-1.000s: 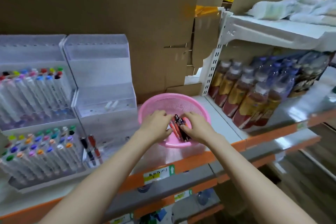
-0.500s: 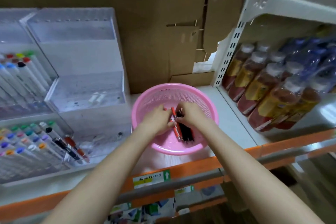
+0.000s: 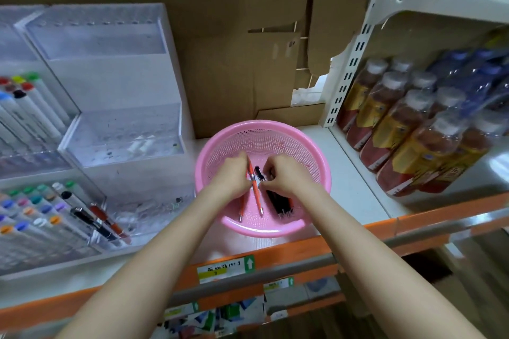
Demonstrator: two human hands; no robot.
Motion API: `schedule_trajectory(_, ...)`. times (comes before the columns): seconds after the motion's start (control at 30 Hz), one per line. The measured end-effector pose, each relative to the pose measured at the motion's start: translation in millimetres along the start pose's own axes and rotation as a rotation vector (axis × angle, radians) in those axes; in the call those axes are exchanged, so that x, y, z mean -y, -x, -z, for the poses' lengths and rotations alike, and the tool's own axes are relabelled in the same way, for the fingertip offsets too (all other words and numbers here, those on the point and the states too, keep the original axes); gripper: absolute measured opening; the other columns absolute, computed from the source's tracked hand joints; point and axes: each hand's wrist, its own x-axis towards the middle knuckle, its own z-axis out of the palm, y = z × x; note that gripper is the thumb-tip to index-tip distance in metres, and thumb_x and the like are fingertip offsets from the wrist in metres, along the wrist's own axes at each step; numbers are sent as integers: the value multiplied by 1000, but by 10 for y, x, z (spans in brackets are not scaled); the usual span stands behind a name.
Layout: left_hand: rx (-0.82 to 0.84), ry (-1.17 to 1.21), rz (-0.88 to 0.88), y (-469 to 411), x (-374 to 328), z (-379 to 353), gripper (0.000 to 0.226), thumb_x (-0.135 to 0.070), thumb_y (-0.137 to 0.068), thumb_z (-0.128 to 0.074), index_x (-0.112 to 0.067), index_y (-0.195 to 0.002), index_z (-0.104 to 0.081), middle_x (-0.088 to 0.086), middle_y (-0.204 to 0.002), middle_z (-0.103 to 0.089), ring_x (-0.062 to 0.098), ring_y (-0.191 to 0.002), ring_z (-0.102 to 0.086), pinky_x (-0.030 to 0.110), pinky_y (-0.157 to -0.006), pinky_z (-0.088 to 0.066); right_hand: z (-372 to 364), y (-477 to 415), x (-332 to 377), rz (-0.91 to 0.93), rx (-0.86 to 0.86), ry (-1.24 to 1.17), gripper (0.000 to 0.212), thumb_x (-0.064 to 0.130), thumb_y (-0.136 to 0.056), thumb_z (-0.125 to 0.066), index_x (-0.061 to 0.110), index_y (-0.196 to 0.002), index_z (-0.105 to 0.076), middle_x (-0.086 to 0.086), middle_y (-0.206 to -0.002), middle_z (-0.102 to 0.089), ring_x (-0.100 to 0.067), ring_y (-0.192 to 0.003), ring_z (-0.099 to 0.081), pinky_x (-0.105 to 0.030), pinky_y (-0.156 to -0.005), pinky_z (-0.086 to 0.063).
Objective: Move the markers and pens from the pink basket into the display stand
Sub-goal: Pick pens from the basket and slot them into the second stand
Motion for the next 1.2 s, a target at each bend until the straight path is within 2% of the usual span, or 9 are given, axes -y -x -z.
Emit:
schedule_trajectory(0.07, -18, 71, 36, 1, -5, 15, 40, -8, -82, -64, -5, -118, -46, 15, -102, -62, 31, -96, -59, 38, -73, -45, -3, 10, 18, 3, -8, 21, 19, 30, -75, -72, 19, -83, -59, -2, -95, -59, -23, -86, -57, -32, -66, -44)
schedule_trajectory(0.13, -33, 100, 50, -13, 2, 12, 35, -9, -82, -63, -5, -115, -52, 15, -104, -63, 30, -95, -59, 40, -79, -48, -2, 21, 35, 17, -14, 50, 19, 29, -77, -70, 16, -86, -60, -4, -99, -57, -24, -87, -57, -34, -68, -47)
schedule_trajectory(0.27, -86, 152, 43, -45, 21, 1, 30, -13, -82, -62, -14, -112, -61, 8, -90, -66, 25, -85, -62, 36, -74, -52, 19, 21, 58, 19, 6, 76, 23, 33, -82, -70, 13, -91, -62, -5, -100, -55, -26, -89, -57, -33, -69, -46)
schedule_trajectory(0.4, -140, 299, 69, -83, 26, 43, 25, -11, -81, -65, -17, -105, -64, 7, -81, -67, 23, -76, -64, 36, -72, -53, 44, -27, 23, -59, -13, -82, 15, 17, -80, -69, 16, -68, -59, -5, -77, -63, -26, -79, -61, -29, -62, -42)
schedule_trajectory(0.57, -133, 347, 60, -89, 33, 41, 24, -9, -81, -68, -17, -103, -63, 6, -77, -67, 21, -72, -64, 37, -72, -53, 33, -22, 57, 8, 10, 66, 24, 33, -78, -74, 13, -86, -63, -4, -88, -63, -25, -82, -60, -32, -65, -46)
schedule_trajectory(0.73, -108, 353, 54, -91, 27, 41, 25, -11, -81, -72, -17, -100, -58, 4, -74, -62, 22, -72, -64, 41, -70, -56, 43, -24, 112, 18, 17, 149, 24, 26, -83, -69, 15, -81, -48, -7, -86, -52, -30, -86, -58, -32, -64, -40)
schedule_trajectory(0.93, -85, 337, 83, -97, 31, 45, 24, -8, -84, -68, -14, -105, -57, 5, -77, -61, 23, -71, -64, 45, -71, -57, 52, -37, 100, -38, 24, -30, 35, 21, -76, -71, 14, -57, -43, -2, -57, -46, -22, -59, -50, -28, -44, -28)
schedule_trajectory(1.07, -91, 363, 86, -97, 26, 46, 25, -7, -83, -67, -15, -105, -58, 8, -82, -65, 25, -76, -66, 45, -73, -56, 78, -58, 78, -39, 22, -255, 19, 14, -75, -74, 13, -66, -57, -5, -65, -62, -22, -66, -63, -33, -63, -50)
schedule_trajectory(1.2, -160, 379, 54, -63, 7, 89, 25, -7, -83, -67, -15, -106, -60, 6, -82, -66, 20, -74, -63, 37, -73, -53, 88, -62, 60, -21, -50, -352, 19, 11, -74, -77, 16, -77, -58, -5, -75, -68, -25, -74, -67, -36, -73, -55)
